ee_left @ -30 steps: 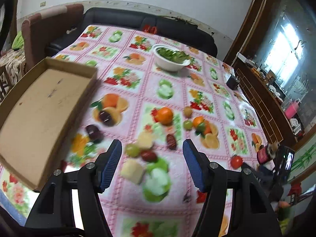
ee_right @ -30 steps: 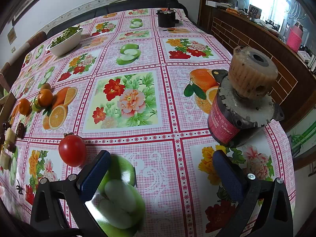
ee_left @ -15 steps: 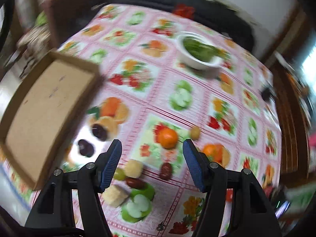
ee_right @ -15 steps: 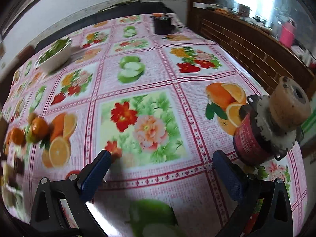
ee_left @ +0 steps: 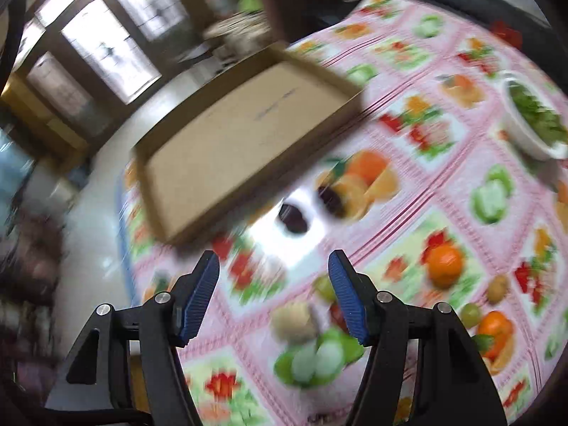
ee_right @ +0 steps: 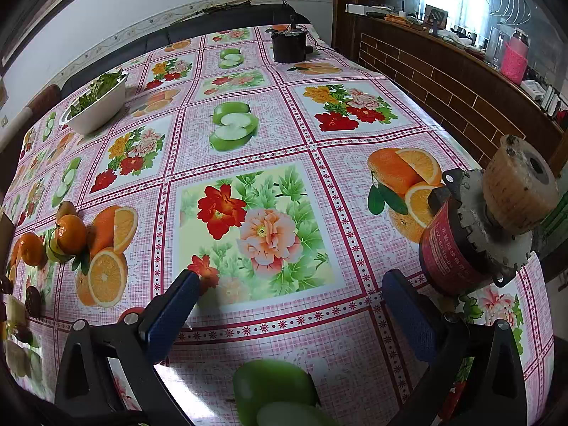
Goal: Organize fruits
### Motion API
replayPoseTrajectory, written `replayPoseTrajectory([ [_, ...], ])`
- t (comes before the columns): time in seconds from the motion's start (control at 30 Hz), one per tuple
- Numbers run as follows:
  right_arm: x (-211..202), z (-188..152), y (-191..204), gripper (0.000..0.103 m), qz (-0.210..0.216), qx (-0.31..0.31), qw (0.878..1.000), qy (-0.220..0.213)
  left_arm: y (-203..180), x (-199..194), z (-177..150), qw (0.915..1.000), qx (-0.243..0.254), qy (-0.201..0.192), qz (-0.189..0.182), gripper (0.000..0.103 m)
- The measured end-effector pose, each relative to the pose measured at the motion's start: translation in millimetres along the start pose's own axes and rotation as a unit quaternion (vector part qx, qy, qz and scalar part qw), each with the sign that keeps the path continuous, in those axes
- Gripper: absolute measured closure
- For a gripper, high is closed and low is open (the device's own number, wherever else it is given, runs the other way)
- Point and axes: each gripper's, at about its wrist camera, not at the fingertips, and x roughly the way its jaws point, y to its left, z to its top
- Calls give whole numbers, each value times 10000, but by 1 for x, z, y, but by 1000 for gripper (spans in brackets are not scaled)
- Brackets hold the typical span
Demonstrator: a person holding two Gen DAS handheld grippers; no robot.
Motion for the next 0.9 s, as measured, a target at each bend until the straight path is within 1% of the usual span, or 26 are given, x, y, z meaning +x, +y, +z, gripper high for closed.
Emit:
replayPoseTrajectory([
  [0.07,0,0,0,0,-1,-1,10000,-1,7,0,-15,9987,-400,155,279,39],
  [0.1,0,0,0,0,-1,-2,10000,-3,10,-2,-23,9974,-569,156,424,39],
  [0.13,0,0,0,0,0,-1,10000,-3,12,-4,-30,9956,-695,134,614,39],
  [0.17,0,0,0,0,0,-2,10000,-1,12,-7,-37,9927,-818,74,883,39],
  [0.23,0,0,0,0,-2,-4,10000,-6,9,-16,-53,9871,-988,-47,1258,39],
  [0.33,0,0,0,0,-2,-6,10000,-8,3,-27,-71,9788,-1073,-176,1737,39],
  [0.43,2,2,0,0,-21,13,10000,5,-5,-38,-83,9712,-930,-392,2160,39],
  [0.5,1,1,0,0,-30,10,10000,4,-5,-44,-90,9669,-934,-477,2326,39],
  [0.6,1,1,0,0,-24,14,10000,3,5,-52,-94,9644,-1059,-530,2365,39],
  [0.7,1,1,0,0,-24,14,10000,8,7,-50,-93,9672,-1041,-503,2263,38],
  [0.8,0,1,0,0,-27,11,10000,6,11,-43,-84,9742,-922,-267,2040,38],
  [0.83,0,1,0,0,-27,11,10000,5,15,-40,-82,9770,-953,-174,1902,38],
  [0.9,0,1,0,0,-27,10,10000,6,18,-43,-81,9812,-925,-174,1687,38],
])
